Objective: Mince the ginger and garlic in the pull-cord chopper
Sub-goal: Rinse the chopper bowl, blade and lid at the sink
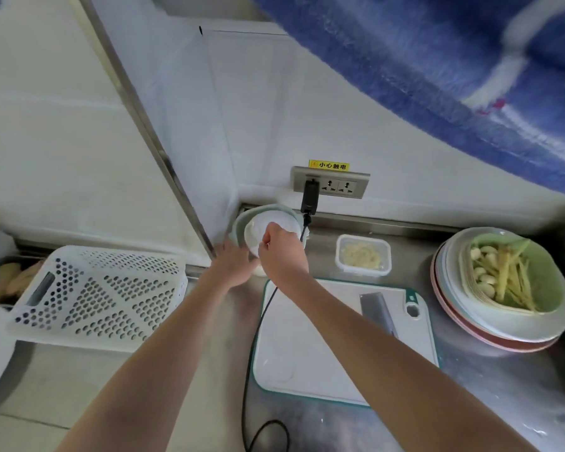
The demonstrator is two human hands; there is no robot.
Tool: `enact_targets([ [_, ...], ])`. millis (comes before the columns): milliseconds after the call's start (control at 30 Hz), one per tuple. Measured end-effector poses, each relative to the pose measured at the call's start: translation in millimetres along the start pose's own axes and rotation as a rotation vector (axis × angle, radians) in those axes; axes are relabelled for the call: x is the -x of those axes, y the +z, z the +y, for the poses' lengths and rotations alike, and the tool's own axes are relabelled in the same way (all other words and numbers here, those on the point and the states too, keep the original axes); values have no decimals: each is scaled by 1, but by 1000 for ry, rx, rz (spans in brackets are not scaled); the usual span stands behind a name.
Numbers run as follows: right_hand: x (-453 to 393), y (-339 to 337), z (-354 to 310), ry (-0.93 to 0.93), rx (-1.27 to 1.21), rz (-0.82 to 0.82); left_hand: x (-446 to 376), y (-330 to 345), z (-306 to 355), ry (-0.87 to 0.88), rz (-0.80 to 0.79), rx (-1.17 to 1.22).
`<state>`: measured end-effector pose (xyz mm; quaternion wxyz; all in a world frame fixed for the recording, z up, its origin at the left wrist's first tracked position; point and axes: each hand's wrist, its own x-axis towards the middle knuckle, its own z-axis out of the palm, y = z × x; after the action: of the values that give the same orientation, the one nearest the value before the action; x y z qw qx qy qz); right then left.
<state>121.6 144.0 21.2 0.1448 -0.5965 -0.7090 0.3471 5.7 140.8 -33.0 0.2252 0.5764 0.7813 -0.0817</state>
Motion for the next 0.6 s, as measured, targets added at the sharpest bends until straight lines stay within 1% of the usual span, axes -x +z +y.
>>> enact_targets([
  [33,-3,2,-3,4,69,-30,1,5,-5,20,-4,58],
  [67,-7,4,-6,-2,142,-58,1,9,-8,39,25,127],
  [167,-15,11,-13,-87,415,-157,8,21,-17,81,191,292],
  [233,-19,16,-17,-157,541,-188,15,26,-21,96,249,345],
  [267,-21,19,-19,-165,559,-182,18,29,-21,115,268,337],
  [367,-28,25,-24,-128,532,-182,17,35,-20,139,305,209],
  [433,-32,29,-29,-119,550,-191,13,36,-20,116,357,198],
  [500,-34,34,-32,-103,599,-218,7,41,-28,153,395,189],
  [567,-37,36,-29,-75,603,-242,4,43,-34,224,358,141],
  [600,-36,33,-25,-56,568,-232,3,44,-34,236,332,158],
])
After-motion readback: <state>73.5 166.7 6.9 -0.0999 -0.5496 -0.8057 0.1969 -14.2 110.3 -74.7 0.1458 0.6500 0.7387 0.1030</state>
